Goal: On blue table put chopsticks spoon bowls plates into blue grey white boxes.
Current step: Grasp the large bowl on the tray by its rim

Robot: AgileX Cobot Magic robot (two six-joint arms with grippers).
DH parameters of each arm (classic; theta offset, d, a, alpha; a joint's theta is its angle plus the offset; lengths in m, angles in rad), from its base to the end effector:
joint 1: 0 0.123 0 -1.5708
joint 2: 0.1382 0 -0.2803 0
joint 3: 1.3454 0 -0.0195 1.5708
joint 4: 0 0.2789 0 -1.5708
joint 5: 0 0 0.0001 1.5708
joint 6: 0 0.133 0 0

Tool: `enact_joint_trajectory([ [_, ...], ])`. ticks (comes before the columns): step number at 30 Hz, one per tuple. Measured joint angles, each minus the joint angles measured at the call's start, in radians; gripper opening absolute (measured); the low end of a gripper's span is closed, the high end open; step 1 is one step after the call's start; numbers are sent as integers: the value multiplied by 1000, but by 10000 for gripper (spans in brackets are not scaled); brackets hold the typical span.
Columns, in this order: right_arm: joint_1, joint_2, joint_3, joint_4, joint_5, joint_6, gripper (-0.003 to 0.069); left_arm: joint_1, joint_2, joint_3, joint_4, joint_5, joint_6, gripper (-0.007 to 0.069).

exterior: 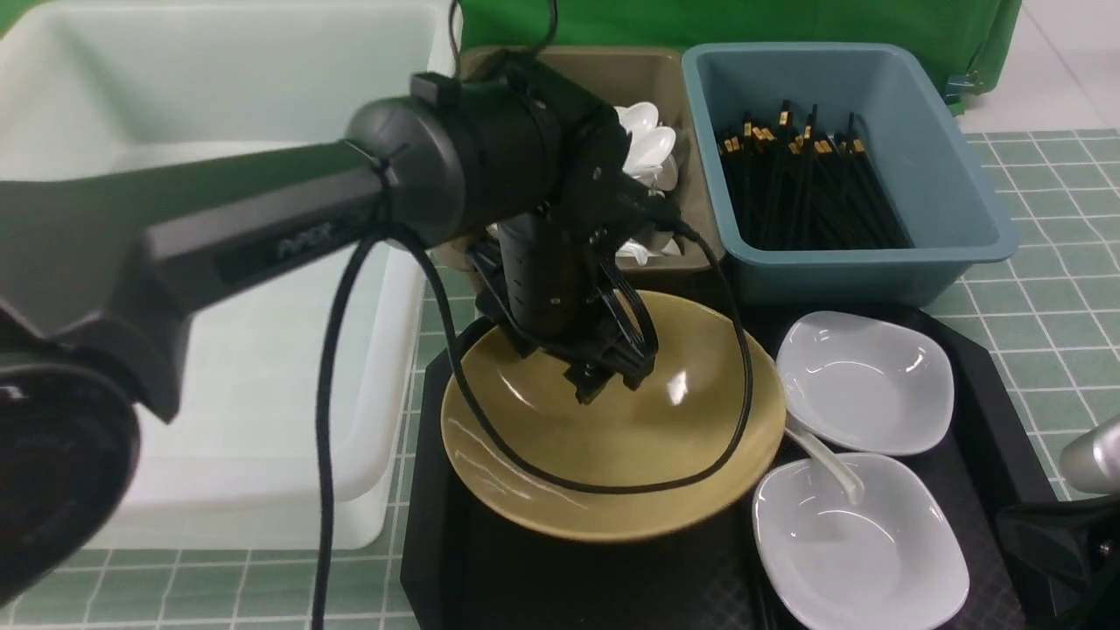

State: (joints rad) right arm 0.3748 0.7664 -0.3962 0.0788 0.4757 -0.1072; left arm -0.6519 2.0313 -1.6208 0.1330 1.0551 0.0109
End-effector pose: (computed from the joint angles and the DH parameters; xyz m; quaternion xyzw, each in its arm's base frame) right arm 0.1811 0.0764 0.1928 -0.1948 0.8974 0.0828 0.3871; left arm 0.3704 -0.2634 0.1548 0.3487 0.9303 0.0274 0.1101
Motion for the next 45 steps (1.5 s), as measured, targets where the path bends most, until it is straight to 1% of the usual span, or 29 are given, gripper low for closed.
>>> enact_joint_trajectory([
  [7, 0, 0, 0, 0, -1, 0, 47, -1, 4, -7, -19, 86, -4, 436],
  [10, 0, 0, 0, 0, -1, 0, 47, -1, -26, -30, -17, 104, -32, 436],
  [12, 0, 0, 0, 0, -1, 0, 47, -1, -39, -40, -15, 106, -42, 436],
  [18, 0, 0, 0, 0, -7, 0, 48, -1, -92, -62, 100, 75, -92, 436],
  [21, 0, 0, 0, 1, -7, 0, 48, -1, -80, -62, 122, 73, -117, 436],
  [31, 0, 0, 0, 1, -7, 0, 48, -1, -13, -62, 144, 82, -184, 436],
  [38, 0, 0, 0, 1, -7, 0, 48, -2, -38, -62, 147, 139, -188, 436],
  [45, 0, 0, 0, 1, -7, 0, 48, 33, -55, -62, 143, 108, -194, 436],
])
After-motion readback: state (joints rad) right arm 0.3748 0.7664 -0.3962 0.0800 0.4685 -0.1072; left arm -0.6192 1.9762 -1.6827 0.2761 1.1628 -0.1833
